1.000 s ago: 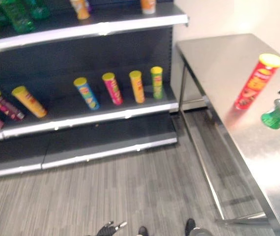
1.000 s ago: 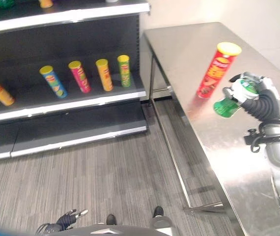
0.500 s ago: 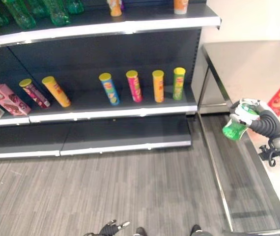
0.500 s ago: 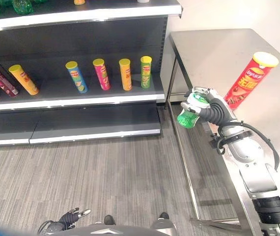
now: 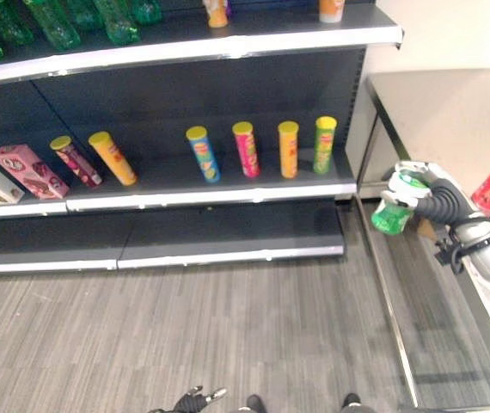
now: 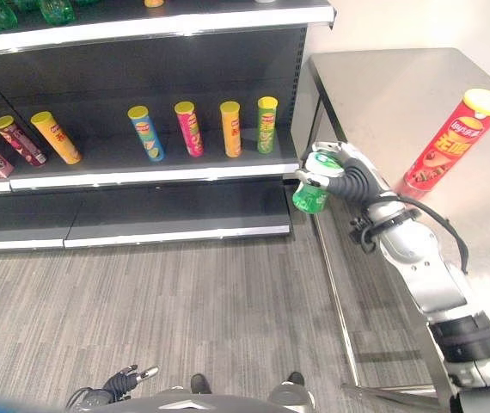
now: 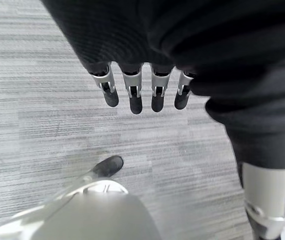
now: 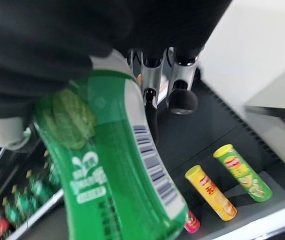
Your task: Put the goods on the table back onto the shelves and tidy them up.
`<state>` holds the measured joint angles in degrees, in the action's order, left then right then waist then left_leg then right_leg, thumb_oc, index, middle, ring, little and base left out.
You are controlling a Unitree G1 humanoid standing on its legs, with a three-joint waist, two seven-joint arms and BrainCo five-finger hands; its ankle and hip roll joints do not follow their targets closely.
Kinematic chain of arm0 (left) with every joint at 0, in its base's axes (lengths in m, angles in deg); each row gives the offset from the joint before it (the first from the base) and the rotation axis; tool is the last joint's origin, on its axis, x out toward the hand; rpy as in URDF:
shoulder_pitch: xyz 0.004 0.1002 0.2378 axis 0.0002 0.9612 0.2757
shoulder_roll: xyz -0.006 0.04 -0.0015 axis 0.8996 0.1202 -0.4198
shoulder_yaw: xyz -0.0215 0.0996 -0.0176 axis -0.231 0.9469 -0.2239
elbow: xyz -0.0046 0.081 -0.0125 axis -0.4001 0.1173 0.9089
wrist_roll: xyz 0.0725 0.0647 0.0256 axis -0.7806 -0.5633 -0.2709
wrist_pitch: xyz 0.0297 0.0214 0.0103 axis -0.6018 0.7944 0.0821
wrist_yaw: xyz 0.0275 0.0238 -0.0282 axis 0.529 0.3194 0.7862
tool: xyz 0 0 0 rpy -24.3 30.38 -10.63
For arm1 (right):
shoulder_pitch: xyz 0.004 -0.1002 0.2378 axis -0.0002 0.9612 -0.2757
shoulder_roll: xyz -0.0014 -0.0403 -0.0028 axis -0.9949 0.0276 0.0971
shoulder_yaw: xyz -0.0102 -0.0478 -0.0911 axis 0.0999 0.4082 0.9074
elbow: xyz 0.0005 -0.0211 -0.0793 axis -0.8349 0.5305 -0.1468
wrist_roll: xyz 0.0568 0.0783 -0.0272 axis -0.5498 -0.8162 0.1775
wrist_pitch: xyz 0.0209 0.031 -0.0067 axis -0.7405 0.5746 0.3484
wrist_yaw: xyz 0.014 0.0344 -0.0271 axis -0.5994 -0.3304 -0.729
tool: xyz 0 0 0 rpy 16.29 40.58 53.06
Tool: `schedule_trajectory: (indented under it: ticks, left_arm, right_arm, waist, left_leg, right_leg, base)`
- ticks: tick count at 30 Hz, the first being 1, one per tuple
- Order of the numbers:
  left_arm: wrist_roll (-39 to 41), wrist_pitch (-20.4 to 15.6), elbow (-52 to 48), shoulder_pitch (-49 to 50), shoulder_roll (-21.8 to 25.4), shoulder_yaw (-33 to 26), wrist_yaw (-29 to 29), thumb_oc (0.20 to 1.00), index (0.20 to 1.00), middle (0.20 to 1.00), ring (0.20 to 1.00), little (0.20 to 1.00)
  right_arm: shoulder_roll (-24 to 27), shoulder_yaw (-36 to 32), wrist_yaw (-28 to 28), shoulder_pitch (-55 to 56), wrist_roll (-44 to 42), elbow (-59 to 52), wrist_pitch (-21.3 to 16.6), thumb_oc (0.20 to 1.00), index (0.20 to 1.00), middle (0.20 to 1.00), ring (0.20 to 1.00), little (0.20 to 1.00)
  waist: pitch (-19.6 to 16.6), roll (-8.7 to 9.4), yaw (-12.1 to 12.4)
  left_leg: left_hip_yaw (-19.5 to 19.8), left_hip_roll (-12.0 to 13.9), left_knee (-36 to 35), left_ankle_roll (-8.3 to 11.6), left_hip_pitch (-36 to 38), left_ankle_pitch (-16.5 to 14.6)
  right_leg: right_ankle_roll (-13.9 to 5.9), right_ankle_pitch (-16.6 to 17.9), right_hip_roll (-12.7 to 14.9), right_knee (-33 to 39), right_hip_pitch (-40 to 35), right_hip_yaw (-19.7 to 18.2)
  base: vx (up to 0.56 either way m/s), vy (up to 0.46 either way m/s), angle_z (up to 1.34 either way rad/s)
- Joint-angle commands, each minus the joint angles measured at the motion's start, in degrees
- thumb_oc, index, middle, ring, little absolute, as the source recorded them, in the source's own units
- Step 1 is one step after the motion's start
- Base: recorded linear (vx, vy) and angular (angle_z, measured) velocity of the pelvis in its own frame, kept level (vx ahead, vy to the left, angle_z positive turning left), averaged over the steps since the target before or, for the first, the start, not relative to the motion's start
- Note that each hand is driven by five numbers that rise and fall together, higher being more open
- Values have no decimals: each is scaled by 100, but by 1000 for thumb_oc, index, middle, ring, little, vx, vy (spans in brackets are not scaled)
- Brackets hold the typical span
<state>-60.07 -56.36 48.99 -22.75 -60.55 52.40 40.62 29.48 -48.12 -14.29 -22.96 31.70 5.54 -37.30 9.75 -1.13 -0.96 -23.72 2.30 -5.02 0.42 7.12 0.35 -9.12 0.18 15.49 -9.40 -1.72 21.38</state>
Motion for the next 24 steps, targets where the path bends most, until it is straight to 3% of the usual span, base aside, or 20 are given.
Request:
schedule_trajectory:
  ticks: [1, 2, 3, 5, 7, 10, 12, 16, 18, 24]
  left_arm:
    - [-76, -132, -7, -205, 362, 77, 78, 1000, 1000, 1000, 1000, 1000]
    - [-73, -138, -57, -237, 391, 129, 65, 1000, 1000, 1000, 1000, 1000]
    - [-73, -138, -57, -238, 389, 129, 65, 1000, 1000, 1000, 1000, 1000]
    - [-59, -141, -97, -268, 399, 201, 41, 1000, 1000, 1000, 1000, 1000]
    - [-88, -146, -57, -297, 387, 304, -26, 1000, 1000, 1000, 1000, 1000]
    - [-113, -143, -47, -314, 392, 345, -62, 1000, 1000, 1000, 1000, 1000]
    - [-138, -153, -33, -357, 401, 362, -102, 1000, 1000, 1000, 1000, 1000]
    - [-120, -151, -43, -376, 418, 337, -103, 1000, 1000, 1000, 1000, 1000]
    - [-136, -154, -44, -350, 399, 358, -92, 1000, 1000, 1000, 1000, 1000]
    - [-97, -129, -58, -282, 355, 405, -66, 1000, 1000, 1000, 1000, 1000]
  right_arm:
    - [142, -129, 224, -486, 54, -18, -202, 200, 200, 200, 200, 200]
    - [288, -198, 240, -549, 32, -48, -185, 200, 200, 200, 200, 200]
    - [291, -197, 240, -551, 31, -47, -185, 200, 200, 200, 200, 200]
    - [420, -186, 278, -754, -50, -9, -172, 200, 200, 200, 200, 200]
    - [717, 27, 310, -1216, -128, 94, -178, 200, 200, 200, 200, 200]
    - [900, 183, 328, -1478, -171, 151, -171, 200, 200, 200, 200, 200]
    - [1199, 502, 333, -1896, -198, 292, -175, 200, 200, 200, 200, 200]
    - [1442, 806, 325, -2256, -216, 407, -156, 200, 200, 200, 200, 200]
    - [1536, 905, 324, -2412, -187, 411, -149, 200, 200, 200, 200, 200]
    - [1634, 1344, 233, -2865, -171, 354, -160, 200, 200, 200, 200, 200]
  waist:
    - [32, 232, 225]
    - [41, 215, 152]
    - [40, 213, 154]
    - [50, 210, 115]
    - [117, 298, 55]
    - [141, 388, 1]
    - [165, 512, -80]
    - [139, 599, -126]
    - [12, 647, -134]
    - [-88, 555, -128]
  left_leg:
    - [429, -101, 146, 51, 4, -343]
    - [576, -113, 68, 46, 73, -363]
    - [574, -111, 69, 47, 72, -364]
    - [713, -124, 65, 56, 100, -384]
    - [931, -232, 78, 70, 258, -530]
    - [1019, -305, 127, 93, 343, -617]
    - [1116, -354, 234, 162, 497, -786]
    - [1206, -396, 280, 218, 653, -941]
    - [1307, -435, 310, 235, 757, -1095]
    - [1504, -291, 566, 287, 808, -1241]
  right_leg:
    - [-263, 141, 387, -1150, 438, -484]
    - [-187, 65, 171, -1187, 676, -748]
    - [-185, 61, 170, -1193, 681, -751]
    - [-127, -7, -54, -772, 783, -912]
    - [-168, 229, -322, 19, 1047, -1059]
    - [-258, 536, -378, 496, 1246, -1048]
    - [-381, 803, -459, 1096, 1399, -845]
    - [-429, 989, -480, 1379, 1409, -599]
    - [-392, 1083, -491, 1433, 1288, -524]
    - [-246, 1078, -569, 1292, 1168, -504]
  base:
    - [115, 101, 43]
    - [91, 66, 55]
    - [97, 33, 39]
    - [113, -12, 49]
    - [208, -50, 48]
    - [130, -28, 39]
    - [258, -52, 42]
    - [190, -50, 45]
    - [241, -91, 32]
    - [212, -105, 14]
